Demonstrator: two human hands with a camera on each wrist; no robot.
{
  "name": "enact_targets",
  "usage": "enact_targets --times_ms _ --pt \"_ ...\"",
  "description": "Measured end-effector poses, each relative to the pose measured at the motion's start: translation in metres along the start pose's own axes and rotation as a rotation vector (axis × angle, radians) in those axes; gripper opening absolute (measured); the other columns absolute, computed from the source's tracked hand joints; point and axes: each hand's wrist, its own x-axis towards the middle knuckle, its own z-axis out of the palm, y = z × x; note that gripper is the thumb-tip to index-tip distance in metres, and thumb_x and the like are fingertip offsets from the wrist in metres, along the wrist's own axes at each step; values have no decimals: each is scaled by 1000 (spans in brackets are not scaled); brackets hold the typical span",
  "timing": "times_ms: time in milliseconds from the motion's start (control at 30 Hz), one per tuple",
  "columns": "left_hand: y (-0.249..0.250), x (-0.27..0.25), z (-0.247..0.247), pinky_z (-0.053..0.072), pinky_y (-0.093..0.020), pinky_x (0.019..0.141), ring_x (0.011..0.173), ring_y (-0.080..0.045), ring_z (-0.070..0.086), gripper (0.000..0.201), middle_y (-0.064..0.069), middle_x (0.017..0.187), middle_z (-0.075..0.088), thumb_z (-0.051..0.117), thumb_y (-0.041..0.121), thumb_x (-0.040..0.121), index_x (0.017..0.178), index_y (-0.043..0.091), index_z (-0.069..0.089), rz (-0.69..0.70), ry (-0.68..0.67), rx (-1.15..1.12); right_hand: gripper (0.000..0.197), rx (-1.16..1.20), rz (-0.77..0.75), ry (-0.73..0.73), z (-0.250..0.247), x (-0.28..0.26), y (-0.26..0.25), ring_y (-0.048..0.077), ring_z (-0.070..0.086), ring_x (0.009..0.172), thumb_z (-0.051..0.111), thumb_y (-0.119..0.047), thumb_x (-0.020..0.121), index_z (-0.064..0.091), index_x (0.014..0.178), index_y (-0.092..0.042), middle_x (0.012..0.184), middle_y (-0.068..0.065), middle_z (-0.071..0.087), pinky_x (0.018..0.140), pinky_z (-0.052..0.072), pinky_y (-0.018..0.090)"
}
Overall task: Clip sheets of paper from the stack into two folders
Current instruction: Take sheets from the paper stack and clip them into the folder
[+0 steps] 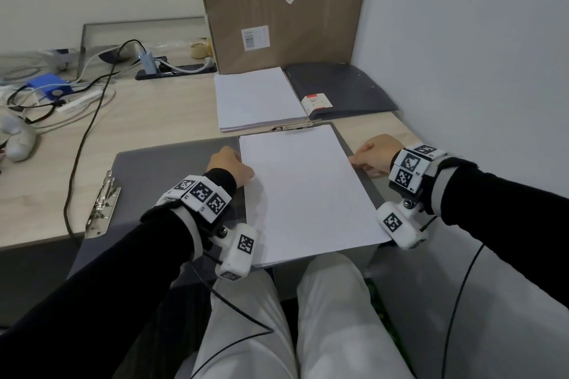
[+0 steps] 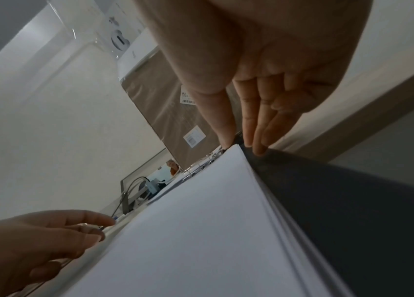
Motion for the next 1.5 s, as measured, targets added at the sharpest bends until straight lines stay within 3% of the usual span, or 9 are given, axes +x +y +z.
enact_targets --times_ms 67,167,300,433,567,633,1033,1367,1500 --pt "6 -11 0 44 -26 71 92 -23 55 39 -10 117 56 65 14 84 121 7 53 99 -30 -56 13 25 -15 31 -2 -7 7 21 62 86 68 -19 82 63 70 -16 90 8 68 68 51 26" --pt "19 -34 8 44 -21 62 91 -17 54 34 -5 111 58 67 18 83 115 12 58 296 -130 -65 2 58 -16 64 -6 -24 20 18 58 87 66 -16 83 66 81 -16 93 4 65 60 45 22" --pt "41 -72 33 41 -23 91 111 -14 52 42 -1 121 58 70 26 81 120 17 58 559 -310 101 16 94 62 33 -4 -44 42 22 58 91 63 -18 88 63 102 -10 101 8 62 81 50 34" --pt "54 -99 67 31 -37 112 131 -18 39 62 2 140 44 73 37 77 133 27 48 679 -441 329 23 97 179 -79 3 -57 51 23 59 78 56 -4 89 63 109 4 104 18 67 66 50 28" --pt "61 -112 89 27 -46 110 138 -20 29 75 5 149 33 73 44 73 139 39 39 787 -399 520 28 111 178 -103 4 -65 56 22 51 61 58 -3 85 64 110 8 89 17 60 60 46 29" --pt "63 -115 94 24 -47 109 139 -21 26 72 5 150 30 72 43 74 138 41 40 817 -387 527 26 123 173 -107 5 -69 56 20 49 54 53 -7 91 65 110 6 88 17 59 51 42 26" --pt "67 -113 114 21 -40 106 135 -17 29 37 9 142 39 68 38 80 116 36 61 868 -352 475 30 272 184 -95 7 -71 62 18 45 53 46 2 91 63 114 10 79 17 56 55 43 27" --pt "68 -109 120 26 -40 103 129 -17 37 35 10 137 44 68 38 78 113 35 62 875 -342 450 24 253 181 -98 5 -67 65 19 52 51 51 2 89 66 107 10 66 14 58 52 47 26" --pt "67 -108 121 27 -41 105 130 -17 39 46 8 140 42 68 40 78 123 33 56 870 -353 466 19 216 179 -106 5 -69 63 18 52 51 52 2 87 69 97 4 67 13 59 52 47 25"
